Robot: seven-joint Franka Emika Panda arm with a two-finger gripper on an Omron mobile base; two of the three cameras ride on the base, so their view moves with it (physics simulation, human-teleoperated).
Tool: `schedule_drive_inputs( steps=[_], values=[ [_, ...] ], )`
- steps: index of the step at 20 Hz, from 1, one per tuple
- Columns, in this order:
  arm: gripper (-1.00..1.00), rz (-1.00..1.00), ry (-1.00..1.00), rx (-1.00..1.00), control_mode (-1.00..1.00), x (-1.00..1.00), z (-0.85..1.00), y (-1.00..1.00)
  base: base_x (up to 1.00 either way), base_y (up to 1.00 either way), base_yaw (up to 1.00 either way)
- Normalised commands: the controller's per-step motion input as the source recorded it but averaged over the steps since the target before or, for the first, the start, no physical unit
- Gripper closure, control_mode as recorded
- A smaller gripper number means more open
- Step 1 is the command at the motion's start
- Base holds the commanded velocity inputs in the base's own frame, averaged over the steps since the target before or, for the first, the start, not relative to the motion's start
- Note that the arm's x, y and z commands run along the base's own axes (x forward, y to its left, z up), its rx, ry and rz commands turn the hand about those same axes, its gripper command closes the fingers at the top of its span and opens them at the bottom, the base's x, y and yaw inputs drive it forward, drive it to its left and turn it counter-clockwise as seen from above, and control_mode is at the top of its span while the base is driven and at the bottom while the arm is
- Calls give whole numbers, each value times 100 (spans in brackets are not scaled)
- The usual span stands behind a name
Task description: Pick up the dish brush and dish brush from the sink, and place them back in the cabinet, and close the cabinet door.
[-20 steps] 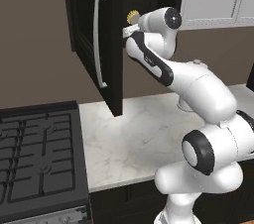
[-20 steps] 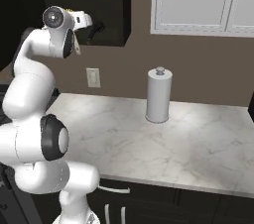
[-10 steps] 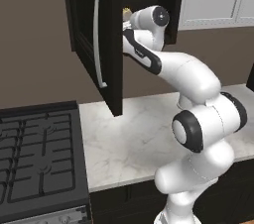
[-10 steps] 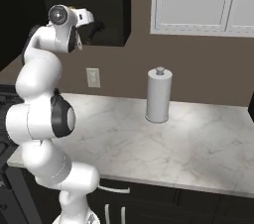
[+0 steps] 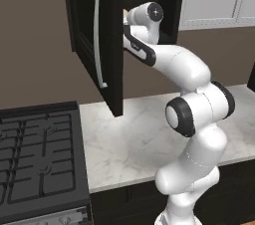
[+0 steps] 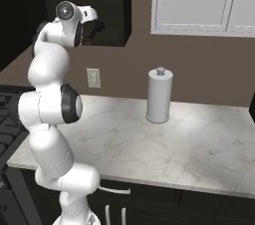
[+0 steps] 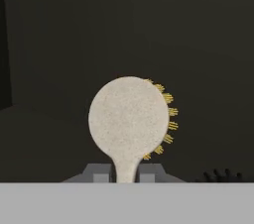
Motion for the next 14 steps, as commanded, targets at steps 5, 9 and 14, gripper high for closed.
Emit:
schedule_drive_inputs(
  steps=[5, 9, 14],
  values=[
    [100, 0, 0, 0, -100, 46, 0, 1, 0, 0, 0],
    [100, 0, 0, 0, -100, 40, 0, 5, 0, 0, 0],
    [100, 0, 0, 0, -100, 23, -1, 6, 0, 0, 0]
  ],
)
